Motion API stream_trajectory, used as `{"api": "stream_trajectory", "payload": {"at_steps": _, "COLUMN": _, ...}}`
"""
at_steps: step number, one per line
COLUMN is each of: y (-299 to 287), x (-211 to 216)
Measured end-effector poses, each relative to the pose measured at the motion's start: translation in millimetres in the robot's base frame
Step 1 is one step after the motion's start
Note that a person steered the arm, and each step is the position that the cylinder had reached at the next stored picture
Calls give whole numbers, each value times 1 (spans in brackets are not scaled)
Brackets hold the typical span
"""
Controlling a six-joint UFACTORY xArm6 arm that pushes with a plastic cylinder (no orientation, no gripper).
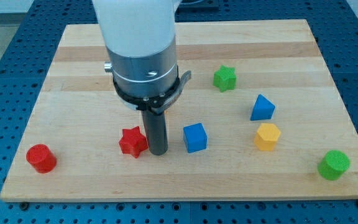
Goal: Place the red star above the red circle
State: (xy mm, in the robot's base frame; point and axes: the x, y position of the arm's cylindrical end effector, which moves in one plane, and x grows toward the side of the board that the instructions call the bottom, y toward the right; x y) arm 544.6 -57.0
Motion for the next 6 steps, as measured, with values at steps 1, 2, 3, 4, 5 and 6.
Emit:
{"api": "stream_trajectory", "payload": {"at_steps": 1, "y": -20, "x": 0}}
{"api": "stream_trajectory", "payload": {"at_steps": 2, "y": -33, "x": 0}}
{"api": "stream_trajectory", "payload": {"at_steps": 3, "y": -51, "x": -1}}
{"api": "stream_trajectory", "payload": {"at_steps": 4, "y": -74, "x": -1}}
{"api": "stream_trajectory", "payload": {"at_steps": 5, "y": -104, "x": -1}}
{"api": "stream_trajectory", "payload": {"at_steps": 6, "y": -98, "x": 0}}
